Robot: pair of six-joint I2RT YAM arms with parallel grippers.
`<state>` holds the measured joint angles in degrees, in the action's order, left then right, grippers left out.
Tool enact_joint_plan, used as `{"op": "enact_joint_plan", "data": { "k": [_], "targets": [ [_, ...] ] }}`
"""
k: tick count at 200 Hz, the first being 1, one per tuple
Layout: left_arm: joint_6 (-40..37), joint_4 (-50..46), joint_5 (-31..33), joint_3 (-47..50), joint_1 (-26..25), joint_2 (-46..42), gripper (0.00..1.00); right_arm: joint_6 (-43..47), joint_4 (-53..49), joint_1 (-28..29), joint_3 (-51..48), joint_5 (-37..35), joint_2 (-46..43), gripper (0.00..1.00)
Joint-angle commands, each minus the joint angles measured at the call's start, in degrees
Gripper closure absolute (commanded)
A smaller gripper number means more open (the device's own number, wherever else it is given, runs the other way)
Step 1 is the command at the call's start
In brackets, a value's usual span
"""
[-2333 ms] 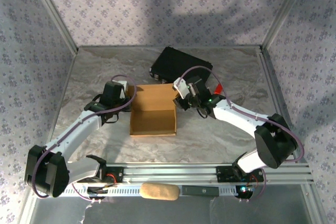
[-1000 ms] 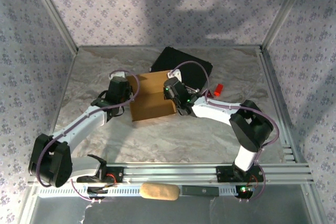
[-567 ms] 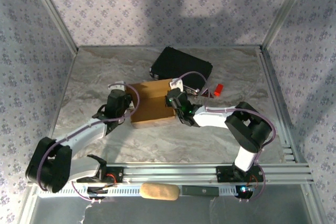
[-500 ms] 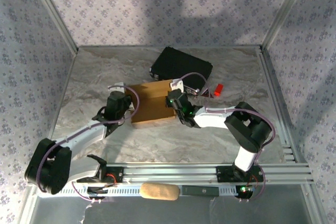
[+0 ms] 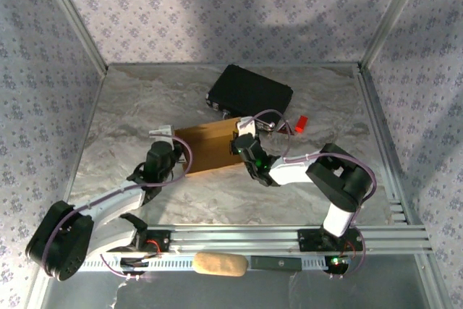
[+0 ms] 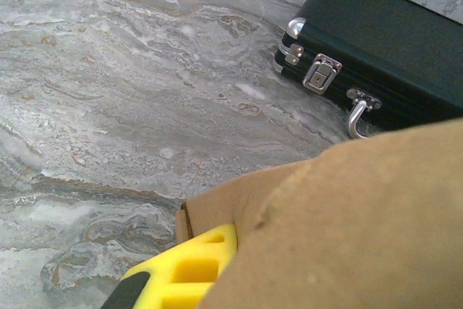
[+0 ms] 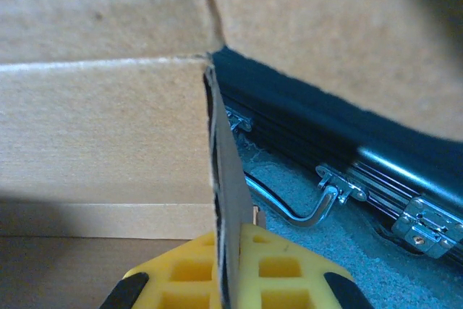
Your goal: Fold the paper box
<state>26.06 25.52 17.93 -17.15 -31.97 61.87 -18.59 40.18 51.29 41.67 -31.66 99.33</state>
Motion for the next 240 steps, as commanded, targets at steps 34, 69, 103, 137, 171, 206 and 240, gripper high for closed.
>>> {"op": "enact_joint_plan", "data": {
  "k": [34, 69, 103, 137, 171, 206, 240],
  "targets": [
    [3.1, 2.1, -2.2, 4.4, -4.2, 0.0, 1.0, 0.8, 0.5, 2.4, -3.2, 2.2, 1.5, 1.0],
    [4.4, 1.5, -0.3, 5.1, -5.6, 1.9, 1.0, -0.2, -0.9, 3.2, -3.8, 0.2, 1.7, 1.0],
    [5.6, 0.4, 3.4, 4.9, -7.5, 4.1, 1.0, -2.0, -4.1, 3.2, -4.5, -0.9, -0.7, 0.95],
    [6.2, -1.5, 7.3, 4.9, -9.1, 3.5, 1.0, -4.0, -9.4, 3.4, -4.8, 0.3, -6.0, 0.75],
    [6.0, -3.3, 9.9, 4.8, -10.3, 1.3, 1.0, -7.0, -15.9, 4.2, -4.4, 1.5, -11.0, 0.52],
    [5.7, -3.2, 11.0, 3.8, -11.2, 2.8, 1.0, -14.4, -24.6, 6.9, -4.3, 2.1, -17.2, 0.44],
    [6.4, -2.1, 13.7, 3.2, -12.8, 5.6, 1.0, -24.5, -30.9, 11.1, -6.8, 0.3, -23.6, 0.42]
  ]
}}
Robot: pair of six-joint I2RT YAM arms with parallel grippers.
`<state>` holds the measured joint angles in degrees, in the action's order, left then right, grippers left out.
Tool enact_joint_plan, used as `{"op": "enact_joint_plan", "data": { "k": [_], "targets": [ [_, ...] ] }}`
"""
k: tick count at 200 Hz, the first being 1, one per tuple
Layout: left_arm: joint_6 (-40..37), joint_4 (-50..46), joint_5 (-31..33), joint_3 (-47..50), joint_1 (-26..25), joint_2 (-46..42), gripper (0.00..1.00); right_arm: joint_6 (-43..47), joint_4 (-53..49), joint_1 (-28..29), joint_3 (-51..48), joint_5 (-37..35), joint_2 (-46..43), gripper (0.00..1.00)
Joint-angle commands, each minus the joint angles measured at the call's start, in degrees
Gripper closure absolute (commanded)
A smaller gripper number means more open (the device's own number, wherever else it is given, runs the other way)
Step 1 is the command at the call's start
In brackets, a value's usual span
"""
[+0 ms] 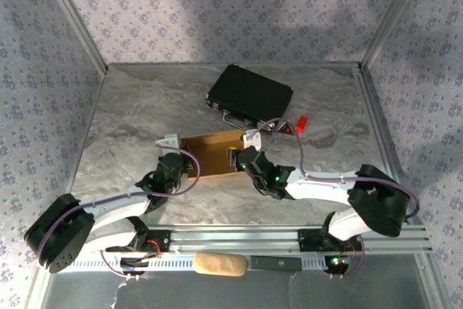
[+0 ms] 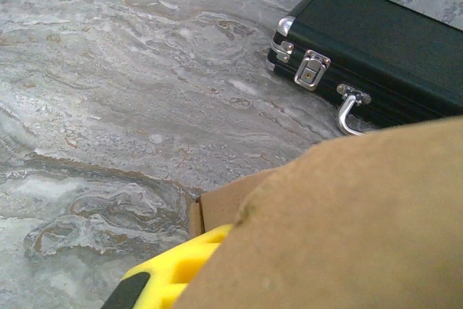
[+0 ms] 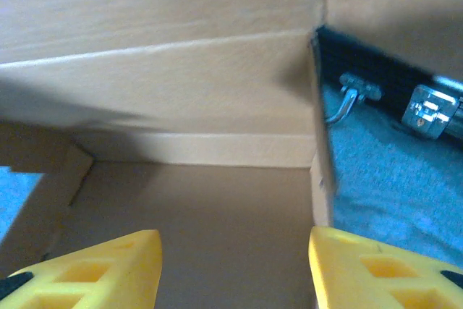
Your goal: Fold the paper box
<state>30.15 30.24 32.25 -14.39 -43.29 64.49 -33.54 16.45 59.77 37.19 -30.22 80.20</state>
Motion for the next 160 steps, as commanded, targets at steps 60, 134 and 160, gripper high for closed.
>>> {"op": "enact_joint_plan", "data": {
  "k": [60, 134, 160],
  "targets": [
    [2.7, -6.4, 2.8, -0.2, -3.6, 4.7, 1.0, -23.8, -13.8, 6.7, -6.2, -3.3, -19.4, 0.45],
    [2.3, -7.0, 4.0, -0.6, -4.5, 4.8, 1.0, -57.2, -19.3, 9.3, 11.0, -5.9, -14.1, 0.45],
    [2.1, -7.3, 4.0, -0.8, -4.5, 4.9, 1.0, -67.1, -24.6, 7.8, 18.4, -5.3, -8.4, 0.39]
  ]
}}
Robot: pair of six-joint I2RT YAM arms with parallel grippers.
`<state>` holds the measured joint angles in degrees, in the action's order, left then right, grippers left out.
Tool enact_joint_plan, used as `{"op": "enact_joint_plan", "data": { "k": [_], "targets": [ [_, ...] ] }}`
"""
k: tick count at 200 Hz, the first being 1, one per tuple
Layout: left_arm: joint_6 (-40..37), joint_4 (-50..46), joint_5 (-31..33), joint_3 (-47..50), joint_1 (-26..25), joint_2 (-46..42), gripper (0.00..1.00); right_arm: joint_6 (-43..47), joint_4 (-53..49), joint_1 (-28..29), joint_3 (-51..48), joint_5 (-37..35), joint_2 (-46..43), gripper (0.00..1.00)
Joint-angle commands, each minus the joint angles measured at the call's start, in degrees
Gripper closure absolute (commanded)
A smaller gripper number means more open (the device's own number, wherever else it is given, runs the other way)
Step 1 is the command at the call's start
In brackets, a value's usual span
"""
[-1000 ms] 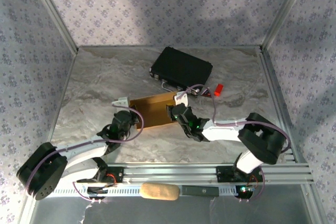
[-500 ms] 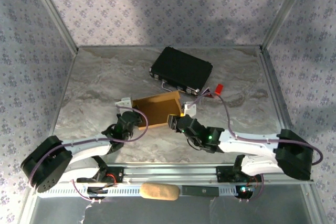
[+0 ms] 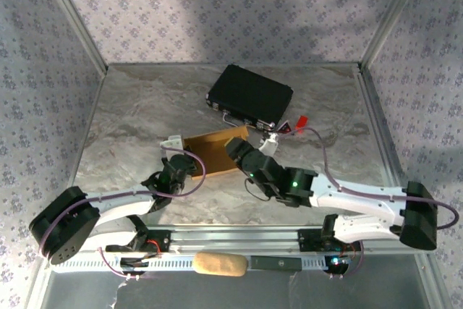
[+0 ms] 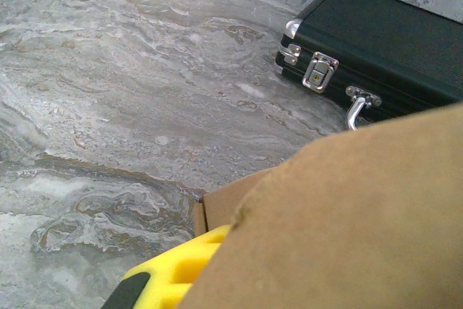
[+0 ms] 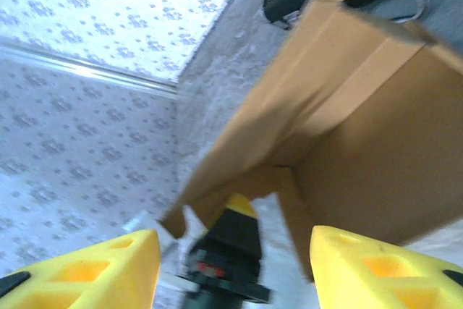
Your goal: Fold the paper box
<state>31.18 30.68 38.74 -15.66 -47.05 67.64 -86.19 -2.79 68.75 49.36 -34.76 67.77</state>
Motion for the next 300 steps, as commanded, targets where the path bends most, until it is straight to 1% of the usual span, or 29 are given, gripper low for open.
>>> {"op": "enact_joint_plan", "data": {
  "k": [1, 16, 39, 60, 84, 91, 122, 128, 140, 169, 199, 205, 215, 220, 232, 237, 247, 270, 285, 300],
  "targets": [
    [1.1, -7.8, -2.4, 0.5, -0.8, 1.7, 1.0, -14.6, -5.4, -1.4, 6.5, -0.7, 4.2, 0.39],
    [1.1, -8.2, -2.4, 0.3, -0.9, 1.4, 1.0, -20.2, -8.6, -3.6, 9.3, 1.6, 6.6, 0.39],
    [1.2, -8.3, -2.2, 0.3, -0.9, 1.1, 1.0, -25.6, -13.8, -7.5, 13.3, 6.0, 9.9, 0.4],
    [1.0, -8.6, -2.2, -0.1, -0.9, 1.0, 1.0, -26.8, -13.8, -10.9, 16.1, 8.9, 12.7, 0.4],
    [1.2, -9.1, -1.9, -0.1, -1.1, 0.6, 1.0, -28.3, -14.3, -14.4, 18.5, 15.4, 16.8, 0.41],
    [1.2, -9.2, -1.8, 0.0, -1.2, 0.4, 1.0, -28.9, -13.7, -14.9, 20.2, 16.7, 17.8, 0.42],
    [1.2, -9.6, -1.7, 0.0, -1.1, 0.0, 1.0, -30.3, -9.9, -16.0, 20.8, 20.1, 20.6, 0.46],
    [1.2, -9.6, -1.6, -0.1, -1.2, 0.0, 1.0, -30.4, -10.4, -16.0, 21.2, 20.2, 21.0, 0.48],
    [1.2, -9.6, -1.6, -0.1, -1.2, 0.3, 1.0, -30.6, -11.4, -16.2, 21.8, 20.5, 21.9, 0.57],
    [0.9, -9.7, -1.6, -0.1, -1.1, 0.2, 1.0, -31.9, -8.4, -17.4, 19.5, 24.1, 23.3, 0.69],
    [0.5, -10.2, -2.0, -0.4, -1.2, -0.9, 1.0, -31.7, -8.2, -17.5, 17.0, 24.6, 22.4, 0.83],
    [0.5, -11.3, -2.3, -0.7, -1.1, -1.7, 0.91, -31.7, -8.3, -17.3, 16.6, 24.5, 22.2, 0.86],
    [0.8, -14.2, -3.0, -1.7, -1.3, -3.6, 0.71, -31.8, -8.3, -17.2, 15.9, 24.3, 21.8, 0.9],
    [1.1, -15.9, -3.0, -2.1, -1.7, -5.2, 0.63, -31.9, -8.2, -17.1, 15.5, 24.3, 21.6, 0.92],
    [3.0, -21.9, -0.7, -3.4, -3.9, -11.1, 0.5, -32.2, -7.3, -17.1, 13.9, 24.9, 21.4, 0.95],
    [4.5, -25.3, 0.5, -4.1, -4.8, -13.5, 0.46, -32.3, -6.5, -17.2, 13.1, 25.1, 21.3, 0.95],
    [6.3, -30.7, 0.8, -5.4, -5.5, -19.2, 0.45, -32.7, -5.2, -17.1, 11.8, 25.5, 21.1, 0.97],
    [10.8, -41.8, -2.4, -8.5, -5.7, -29.3, 0.43, -32.8, -4.7, -16.7, 10.5, 25.3, 20.6, 0.98],
    [12.7, -48.6, -4.7, -11.9, -5.7, -32.7, 0.43, -32.7, -4.7, -16.6, 9.9, 25.1, 20.3, 0.98],
    [14.1, -53.7, -5.7, -15.3, -5.7, -33.3, 0.43, -32.7, -4.4, -16.2, 9.1, 25.0, 20.3, 0.98]
  ]
}}
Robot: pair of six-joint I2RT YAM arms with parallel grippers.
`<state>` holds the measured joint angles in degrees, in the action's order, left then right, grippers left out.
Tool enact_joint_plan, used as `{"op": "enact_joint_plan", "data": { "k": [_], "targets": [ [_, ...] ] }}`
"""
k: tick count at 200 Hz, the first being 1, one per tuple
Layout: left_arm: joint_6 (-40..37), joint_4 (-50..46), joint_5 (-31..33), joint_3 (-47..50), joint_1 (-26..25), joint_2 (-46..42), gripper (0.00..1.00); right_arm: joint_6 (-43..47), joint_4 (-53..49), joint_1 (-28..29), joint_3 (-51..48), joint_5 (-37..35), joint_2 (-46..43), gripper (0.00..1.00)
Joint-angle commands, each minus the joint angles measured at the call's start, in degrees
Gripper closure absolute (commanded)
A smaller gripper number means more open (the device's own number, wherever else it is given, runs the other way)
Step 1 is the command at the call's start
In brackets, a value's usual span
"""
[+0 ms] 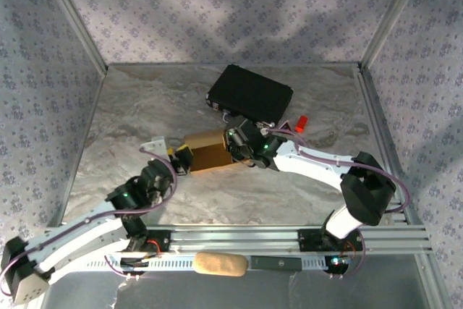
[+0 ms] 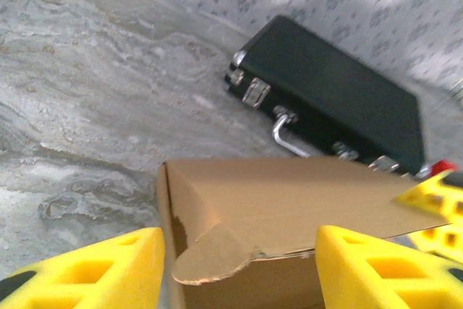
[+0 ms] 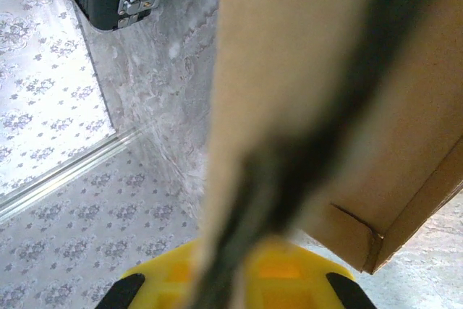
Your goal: Fold the paper box
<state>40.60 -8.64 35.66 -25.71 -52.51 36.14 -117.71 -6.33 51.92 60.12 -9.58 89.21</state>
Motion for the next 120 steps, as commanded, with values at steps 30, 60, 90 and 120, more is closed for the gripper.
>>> {"op": "enact_joint_plan", "data": {
  "k": [30, 60, 90, 120],
  "targets": [
    [6.2, -20.8, -7.3, -12.9, 1.1, 4.9, 0.48, -1.4, 0.3, 1.5, -4.2, -0.4, -1.2, 0.99],
    [9.2, -21.5, -22.4, -16.4, 10.4, 12.3, 0.51, -1.0, 1.3, 2.2, -7.4, -0.8, -1.7, 0.99],
    [9.0, -18.7, -29.6, -14.5, 18.4, 14.8, 0.53, -0.4, 3.3, 2.4, -10.3, -0.2, -1.5, 0.98],
    [8.2, -11.9, -36.1, -11.9, 22.8, 18.6, 0.58, 0.7, 4.0, 1.7, -12.3, 0.5, -1.0, 0.97]
  ]
}}
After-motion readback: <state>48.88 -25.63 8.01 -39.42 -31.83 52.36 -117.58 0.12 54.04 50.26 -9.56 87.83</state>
